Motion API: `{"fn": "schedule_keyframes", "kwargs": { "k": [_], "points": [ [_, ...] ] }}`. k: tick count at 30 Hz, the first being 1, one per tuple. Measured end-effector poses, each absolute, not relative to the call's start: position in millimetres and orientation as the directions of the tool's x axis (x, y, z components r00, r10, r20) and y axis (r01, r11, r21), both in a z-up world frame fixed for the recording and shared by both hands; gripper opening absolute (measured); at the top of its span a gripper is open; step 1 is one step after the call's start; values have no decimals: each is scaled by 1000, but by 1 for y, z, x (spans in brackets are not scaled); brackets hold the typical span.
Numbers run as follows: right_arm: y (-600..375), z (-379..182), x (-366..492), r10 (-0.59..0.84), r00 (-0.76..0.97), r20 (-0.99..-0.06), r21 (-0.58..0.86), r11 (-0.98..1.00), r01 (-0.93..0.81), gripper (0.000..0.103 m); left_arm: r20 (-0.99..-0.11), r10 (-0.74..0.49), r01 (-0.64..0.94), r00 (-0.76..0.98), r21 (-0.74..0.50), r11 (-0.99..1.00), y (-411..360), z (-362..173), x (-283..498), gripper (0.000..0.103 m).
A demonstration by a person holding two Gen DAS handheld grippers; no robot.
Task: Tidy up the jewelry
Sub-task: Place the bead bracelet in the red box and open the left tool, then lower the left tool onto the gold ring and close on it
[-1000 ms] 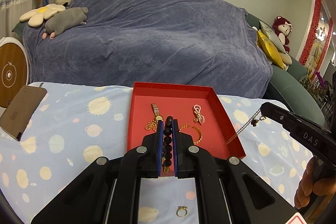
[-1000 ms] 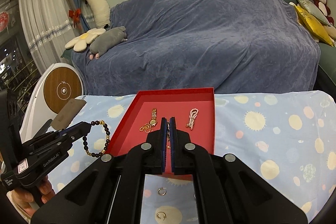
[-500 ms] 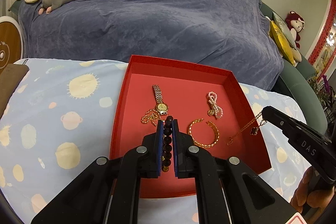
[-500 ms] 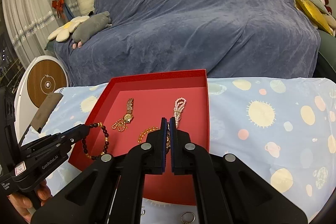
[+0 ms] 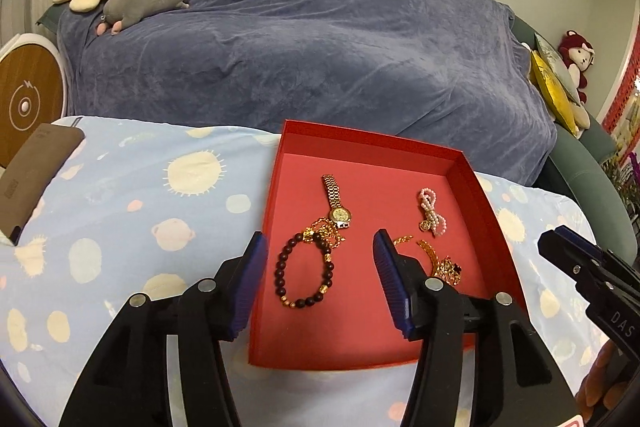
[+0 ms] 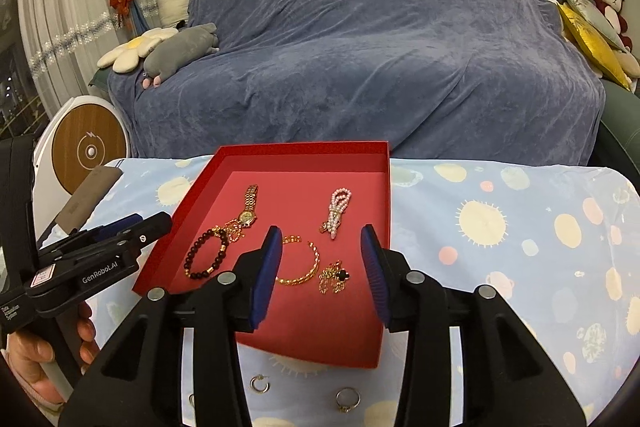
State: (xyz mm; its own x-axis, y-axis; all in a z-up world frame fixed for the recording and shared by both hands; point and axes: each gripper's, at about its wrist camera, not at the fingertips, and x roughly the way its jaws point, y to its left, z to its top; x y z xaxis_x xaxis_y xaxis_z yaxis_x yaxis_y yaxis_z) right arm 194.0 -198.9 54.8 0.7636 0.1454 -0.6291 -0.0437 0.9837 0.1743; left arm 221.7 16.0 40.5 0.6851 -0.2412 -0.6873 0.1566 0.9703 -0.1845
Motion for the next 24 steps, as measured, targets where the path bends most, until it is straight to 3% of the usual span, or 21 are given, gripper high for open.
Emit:
{"fn": "schedule_keyframes", "kwargs": {
  "k": [6,10,19,24],
  "points": [
    [-204,56,149,161,762,-628,205,978,-37,41,-688,-233,159,687,-171,972,30,45,178,59],
    [-204,48,119,172,750,-639,225,974,-31,50,-699,-239,168,674,-170,971,33,38,145,63],
    [-194,22,73,175,715,-677,217,976,-34,51,-742,-247,215,623,-142,966,21,7,92,63],
    [-191,8,68,154,697,-700,181,983,-36,53,-752,-250,260,609,-109,960,7,-6,87,69]
  ]
}}
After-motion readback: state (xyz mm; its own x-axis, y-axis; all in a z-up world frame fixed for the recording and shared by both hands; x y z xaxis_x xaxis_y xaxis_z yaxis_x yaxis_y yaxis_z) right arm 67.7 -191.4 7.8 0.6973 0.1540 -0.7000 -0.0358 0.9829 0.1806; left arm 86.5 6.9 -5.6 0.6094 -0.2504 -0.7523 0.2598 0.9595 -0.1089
